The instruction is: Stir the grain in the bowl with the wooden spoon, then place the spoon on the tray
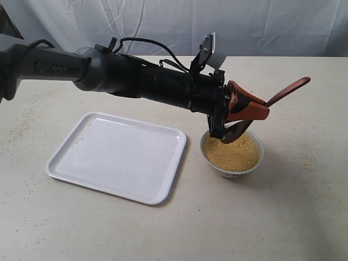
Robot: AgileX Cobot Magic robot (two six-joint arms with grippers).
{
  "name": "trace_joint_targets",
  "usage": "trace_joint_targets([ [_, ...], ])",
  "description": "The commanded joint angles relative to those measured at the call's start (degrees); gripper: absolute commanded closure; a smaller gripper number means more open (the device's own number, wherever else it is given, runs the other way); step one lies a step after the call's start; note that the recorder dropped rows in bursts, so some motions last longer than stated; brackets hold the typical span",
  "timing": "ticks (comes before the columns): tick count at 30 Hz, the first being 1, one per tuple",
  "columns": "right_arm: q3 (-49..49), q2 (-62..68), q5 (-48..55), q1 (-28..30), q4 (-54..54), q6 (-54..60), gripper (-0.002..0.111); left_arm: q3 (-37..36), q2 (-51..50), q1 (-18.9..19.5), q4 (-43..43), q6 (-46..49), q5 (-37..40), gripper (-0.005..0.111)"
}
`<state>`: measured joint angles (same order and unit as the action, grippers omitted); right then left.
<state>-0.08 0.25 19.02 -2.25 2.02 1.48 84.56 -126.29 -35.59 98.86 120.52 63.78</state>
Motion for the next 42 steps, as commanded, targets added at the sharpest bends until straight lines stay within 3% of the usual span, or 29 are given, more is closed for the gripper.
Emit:
trace_joint_targets([
  [1, 0.1, -0.3, -0.5, -0.2, 0.0, 0.0, 0.109, 2.6, -2.3, -1.3, 1.1, 1.4, 0.9, 0.107],
  [6, 0.1, -0.3, -0.5, -0.2, 0.0, 0.0, 0.109, 3.4, -3.4, -4.9, 1.1, 1.4, -19.3, 0.107],
  [12, 0.1, -0.3, -0.3, -0.2, 0.0, 0.0, 0.109, 5.9, -5.0, -5.1, 1.1, 1.4, -23.6, 0.107],
  [27, 0.1, -0.3, -0.3, -0.2, 0.0, 0.0, 0.109, 8.1, -8.4, -7.5, -2.0, 1.4, -21.6, 0.107],
  [32, 0.1, -0.3, -0.4, -0.2, -0.2, 0.0, 0.109, 8.1, -8.4, -7.9, -3.5, 0.9, -13.9, 0.107],
  [42, 0.1, -0.3, -0.3, -0.2, 0.0, 0.0, 0.109, 8.0, -3.7, -7.9, -8.8, -2.5, -15.1, 0.107],
])
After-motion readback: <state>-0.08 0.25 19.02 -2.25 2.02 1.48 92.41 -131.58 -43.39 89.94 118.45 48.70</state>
